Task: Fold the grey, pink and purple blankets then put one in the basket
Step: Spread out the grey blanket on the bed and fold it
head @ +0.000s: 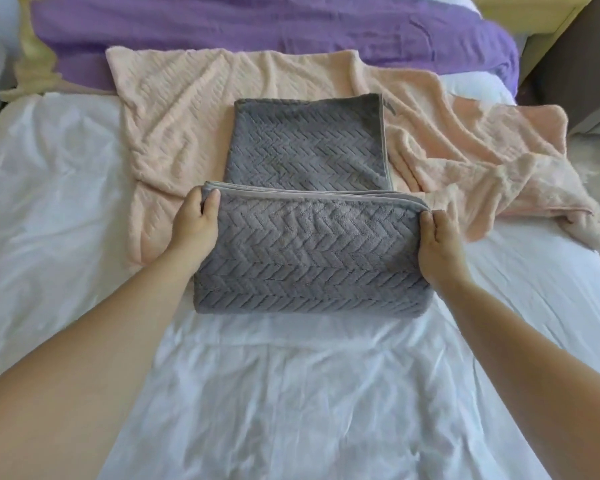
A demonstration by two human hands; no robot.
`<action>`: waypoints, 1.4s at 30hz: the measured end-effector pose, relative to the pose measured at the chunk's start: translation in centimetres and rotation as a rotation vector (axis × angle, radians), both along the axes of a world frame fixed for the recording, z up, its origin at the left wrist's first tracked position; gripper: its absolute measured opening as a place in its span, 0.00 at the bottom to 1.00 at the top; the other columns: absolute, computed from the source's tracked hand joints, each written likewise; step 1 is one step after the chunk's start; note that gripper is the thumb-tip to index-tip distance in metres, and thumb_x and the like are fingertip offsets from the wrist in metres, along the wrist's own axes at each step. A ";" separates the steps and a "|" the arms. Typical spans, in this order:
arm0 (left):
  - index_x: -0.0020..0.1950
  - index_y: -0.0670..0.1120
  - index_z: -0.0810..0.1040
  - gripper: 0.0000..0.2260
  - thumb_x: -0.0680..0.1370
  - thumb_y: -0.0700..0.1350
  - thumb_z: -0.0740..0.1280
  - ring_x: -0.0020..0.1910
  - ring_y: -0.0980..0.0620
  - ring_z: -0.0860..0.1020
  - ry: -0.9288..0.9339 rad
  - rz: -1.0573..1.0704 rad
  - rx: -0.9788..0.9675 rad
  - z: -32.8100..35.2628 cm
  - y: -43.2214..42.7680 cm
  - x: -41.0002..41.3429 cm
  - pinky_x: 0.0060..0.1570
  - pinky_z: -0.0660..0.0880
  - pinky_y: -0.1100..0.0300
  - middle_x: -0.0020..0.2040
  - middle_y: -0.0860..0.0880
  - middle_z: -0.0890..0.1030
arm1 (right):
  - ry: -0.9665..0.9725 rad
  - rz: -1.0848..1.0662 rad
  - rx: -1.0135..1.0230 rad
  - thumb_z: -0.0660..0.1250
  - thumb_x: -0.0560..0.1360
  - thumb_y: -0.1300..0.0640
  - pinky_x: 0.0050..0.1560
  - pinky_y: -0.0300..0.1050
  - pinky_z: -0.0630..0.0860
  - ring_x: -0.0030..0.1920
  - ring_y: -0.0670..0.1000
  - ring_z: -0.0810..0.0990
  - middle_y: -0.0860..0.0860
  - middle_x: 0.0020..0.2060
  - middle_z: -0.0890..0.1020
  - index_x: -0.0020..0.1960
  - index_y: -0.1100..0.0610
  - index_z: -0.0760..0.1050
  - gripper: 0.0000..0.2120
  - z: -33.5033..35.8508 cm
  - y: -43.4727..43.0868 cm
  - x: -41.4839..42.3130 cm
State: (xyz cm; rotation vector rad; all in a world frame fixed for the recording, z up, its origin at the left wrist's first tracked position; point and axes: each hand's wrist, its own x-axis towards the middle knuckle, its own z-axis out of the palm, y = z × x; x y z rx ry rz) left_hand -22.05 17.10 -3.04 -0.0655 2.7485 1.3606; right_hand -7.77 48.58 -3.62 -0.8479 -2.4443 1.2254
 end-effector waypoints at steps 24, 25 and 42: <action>0.76 0.64 0.42 0.29 0.75 0.68 0.34 0.77 0.53 0.42 0.141 -0.641 -0.894 -7.8 4.3 1.9 0.73 0.35 0.43 0.79 0.56 0.43 | -0.429 0.593 0.720 0.38 0.77 0.34 0.74 0.51 0.32 0.77 0.46 0.42 0.39 0.77 0.51 0.77 0.41 0.48 0.30 -5.3 -3.6 -3.3; 0.75 0.64 0.41 0.29 0.74 0.69 0.33 0.77 0.53 0.40 0.107 -0.609 -0.931 -8.1 3.8 1.6 0.73 0.34 0.44 0.79 0.56 0.42 | -0.442 0.572 0.738 0.39 0.77 0.34 0.74 0.53 0.33 0.77 0.46 0.43 0.38 0.76 0.51 0.77 0.41 0.48 0.30 -5.3 -2.8 -3.2; 0.77 0.52 0.56 0.42 0.69 0.53 0.75 0.76 0.47 0.57 0.279 -0.856 -0.860 -5.6 -6.1 6.3 0.73 0.52 0.46 0.77 0.49 0.57 | -0.323 0.729 0.840 0.78 0.62 0.51 0.73 0.60 0.57 0.74 0.57 0.62 0.51 0.74 0.65 0.75 0.53 0.63 0.45 -4.6 -0.3 6.2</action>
